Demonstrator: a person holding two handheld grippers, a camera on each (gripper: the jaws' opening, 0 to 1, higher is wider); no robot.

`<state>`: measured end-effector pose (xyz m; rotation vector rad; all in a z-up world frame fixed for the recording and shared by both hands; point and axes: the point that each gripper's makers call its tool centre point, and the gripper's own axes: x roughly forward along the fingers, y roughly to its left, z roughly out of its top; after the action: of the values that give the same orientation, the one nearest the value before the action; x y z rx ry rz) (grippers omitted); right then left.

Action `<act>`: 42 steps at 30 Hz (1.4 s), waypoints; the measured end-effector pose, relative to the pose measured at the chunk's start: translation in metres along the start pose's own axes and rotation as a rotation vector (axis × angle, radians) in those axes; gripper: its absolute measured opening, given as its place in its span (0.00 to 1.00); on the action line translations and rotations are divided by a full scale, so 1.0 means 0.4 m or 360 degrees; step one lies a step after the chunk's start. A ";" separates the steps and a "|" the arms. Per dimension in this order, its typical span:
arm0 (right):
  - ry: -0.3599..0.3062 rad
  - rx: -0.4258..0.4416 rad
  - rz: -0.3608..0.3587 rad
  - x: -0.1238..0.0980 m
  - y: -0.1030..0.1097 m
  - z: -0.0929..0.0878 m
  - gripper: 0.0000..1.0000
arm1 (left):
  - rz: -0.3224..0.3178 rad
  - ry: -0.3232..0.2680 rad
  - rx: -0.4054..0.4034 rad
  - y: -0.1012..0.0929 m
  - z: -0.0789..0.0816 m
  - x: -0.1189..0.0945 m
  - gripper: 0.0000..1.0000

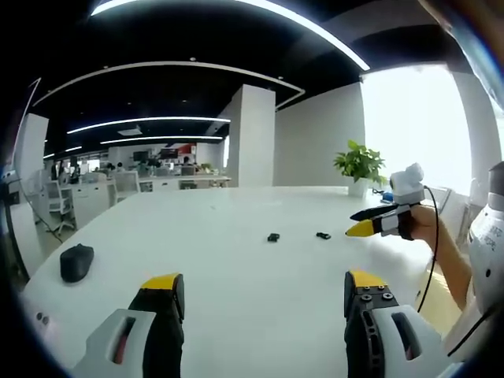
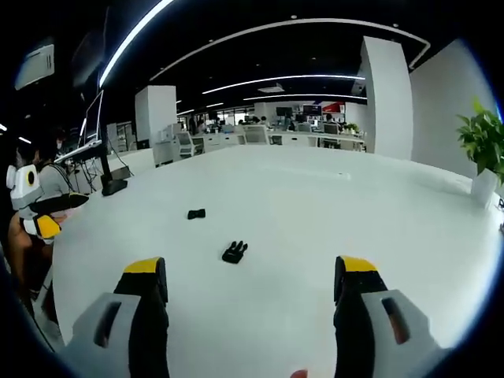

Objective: Snap the two parts of the plastic buckle together until the buckle closes and remains connected.

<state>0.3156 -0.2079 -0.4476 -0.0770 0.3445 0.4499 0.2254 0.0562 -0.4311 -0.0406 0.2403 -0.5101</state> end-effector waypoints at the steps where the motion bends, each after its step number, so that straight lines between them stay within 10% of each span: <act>1: 0.0000 -0.0011 0.0007 0.002 0.003 0.002 0.87 | -0.0002 0.0002 0.0001 -0.001 -0.001 0.000 0.84; 42: 0.0111 -0.0003 0.0009 0.093 0.048 -0.005 0.74 | -0.0021 -0.0067 0.0022 -0.010 0.040 -0.008 0.84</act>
<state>0.3380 -0.1754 -0.4622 -0.0936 0.4132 0.4540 0.2245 0.0539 -0.4146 -0.0397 0.1952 -0.5232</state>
